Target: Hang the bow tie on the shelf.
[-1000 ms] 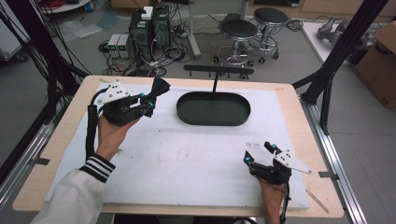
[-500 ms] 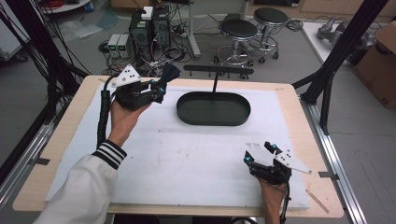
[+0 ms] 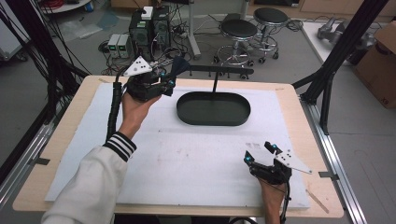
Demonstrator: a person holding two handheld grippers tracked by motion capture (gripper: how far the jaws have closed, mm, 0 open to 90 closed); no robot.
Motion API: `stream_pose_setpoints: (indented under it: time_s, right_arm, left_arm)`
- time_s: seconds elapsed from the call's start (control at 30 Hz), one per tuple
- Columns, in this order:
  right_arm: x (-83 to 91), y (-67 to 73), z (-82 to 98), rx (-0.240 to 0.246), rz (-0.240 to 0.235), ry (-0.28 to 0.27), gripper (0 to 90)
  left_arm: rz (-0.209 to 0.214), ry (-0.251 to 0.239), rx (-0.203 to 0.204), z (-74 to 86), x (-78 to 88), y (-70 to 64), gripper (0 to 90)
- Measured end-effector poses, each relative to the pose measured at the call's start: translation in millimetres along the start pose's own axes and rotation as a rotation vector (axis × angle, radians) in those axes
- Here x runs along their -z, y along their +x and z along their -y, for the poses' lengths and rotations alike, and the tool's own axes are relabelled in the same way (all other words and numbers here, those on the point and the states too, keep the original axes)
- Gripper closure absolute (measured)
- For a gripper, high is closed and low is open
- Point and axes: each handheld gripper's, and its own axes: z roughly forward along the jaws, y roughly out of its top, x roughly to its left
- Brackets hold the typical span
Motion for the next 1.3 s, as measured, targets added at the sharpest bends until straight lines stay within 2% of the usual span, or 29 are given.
stream_pose_setpoints:
  time_s: [0.07,0.33,0.5,0.7,0.93,1.3]
  right_arm:
    - [0.0,-0.2,-0.1,-0.002,-0.001,-0.001,11.3]
    - [0.3,-1.4,0.0,-0.008,-0.004,-0.006,11.3]
    - [0.6,-1.4,0.0,-0.021,-0.004,-0.003,11.3]
    - [0.8,-1.7,0.2,-0.020,-0.005,-0.009,11.3]
    - [1.1,-2.0,0.2,-0.018,-0.004,-0.010,11.4]
    - [0.8,-2.6,0.2,-0.027,-0.007,-0.015,11.3]
  left_arm:
    - [0.003,-0.004,0.016,-1.1,-2.2,0.7,74.9]
    - [0.004,0.013,0.009,-5.1,-11.0,-0.1,74.9]
    - [0.006,0.022,-0.008,-9.2,-16.6,-5.4,74.9]
    - [0.022,0.021,-0.003,-13.2,-28.4,-14.1,74.9]
    - [0.060,0.033,0.005,-13.2,-48.3,-22.8,74.9]
    - [0.087,0.046,0.003,-11.0,-70.4,-28.4,75.0]
